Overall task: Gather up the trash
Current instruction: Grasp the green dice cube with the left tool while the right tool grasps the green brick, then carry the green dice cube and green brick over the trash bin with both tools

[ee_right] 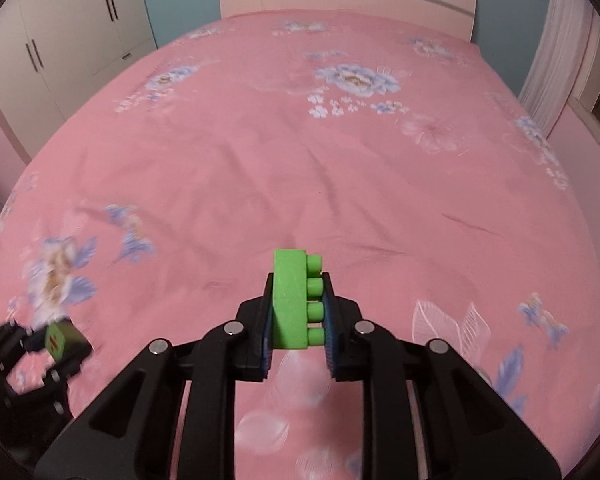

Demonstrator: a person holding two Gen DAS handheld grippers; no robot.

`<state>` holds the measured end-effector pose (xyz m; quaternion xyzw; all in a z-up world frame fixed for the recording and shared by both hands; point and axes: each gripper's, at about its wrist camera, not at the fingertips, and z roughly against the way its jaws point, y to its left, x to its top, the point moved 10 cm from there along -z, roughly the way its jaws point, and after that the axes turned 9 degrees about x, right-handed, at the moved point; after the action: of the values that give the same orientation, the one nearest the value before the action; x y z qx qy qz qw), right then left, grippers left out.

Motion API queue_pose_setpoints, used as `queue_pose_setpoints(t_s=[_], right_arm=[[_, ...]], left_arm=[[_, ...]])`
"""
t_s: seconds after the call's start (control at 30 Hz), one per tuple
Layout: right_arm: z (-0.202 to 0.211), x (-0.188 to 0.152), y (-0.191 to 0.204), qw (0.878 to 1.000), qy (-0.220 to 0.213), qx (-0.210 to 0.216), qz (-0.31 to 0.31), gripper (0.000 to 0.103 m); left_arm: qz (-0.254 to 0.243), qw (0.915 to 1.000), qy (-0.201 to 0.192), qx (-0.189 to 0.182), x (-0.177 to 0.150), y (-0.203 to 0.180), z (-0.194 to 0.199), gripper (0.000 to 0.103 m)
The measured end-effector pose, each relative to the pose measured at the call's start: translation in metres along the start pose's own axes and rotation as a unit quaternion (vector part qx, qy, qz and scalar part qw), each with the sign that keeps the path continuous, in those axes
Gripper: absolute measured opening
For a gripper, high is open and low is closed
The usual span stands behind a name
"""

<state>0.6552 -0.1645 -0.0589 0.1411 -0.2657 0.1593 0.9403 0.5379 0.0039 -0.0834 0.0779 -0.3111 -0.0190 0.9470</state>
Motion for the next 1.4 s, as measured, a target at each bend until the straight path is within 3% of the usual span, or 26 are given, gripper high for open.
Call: queue_pose_setpoints(t_s=[0.33, 0.77, 1.07, 1.4], right_arm=[[0.117, -0.039, 0.076, 0.998, -0.047, 0.006, 0.039, 0.022], [0.239, -0.098, 0.135, 0.992, -0.104, 0.022, 0.064, 0.022], [0.265, -0.143, 0.153, 0.992, -0.108, 0.032, 0.064, 0.022], [0.245, -0.188, 0.156, 0.995, -0.076, 0.034, 0.06, 0.022]], left_arm=[[0.004, 0.9977, -0.063, 0.026, -0.018, 0.049, 0.133, 0.033], [-0.005, 0.9933, -0.11, 0.035, -0.055, 0.062, 0.236, 0.033], [-0.011, 0.9927, -0.115, 0.035, -0.09, 0.065, 0.262, 0.033], [-0.036, 0.9942, -0.098, 0.026, -0.132, 0.051, 0.253, 0.033]])
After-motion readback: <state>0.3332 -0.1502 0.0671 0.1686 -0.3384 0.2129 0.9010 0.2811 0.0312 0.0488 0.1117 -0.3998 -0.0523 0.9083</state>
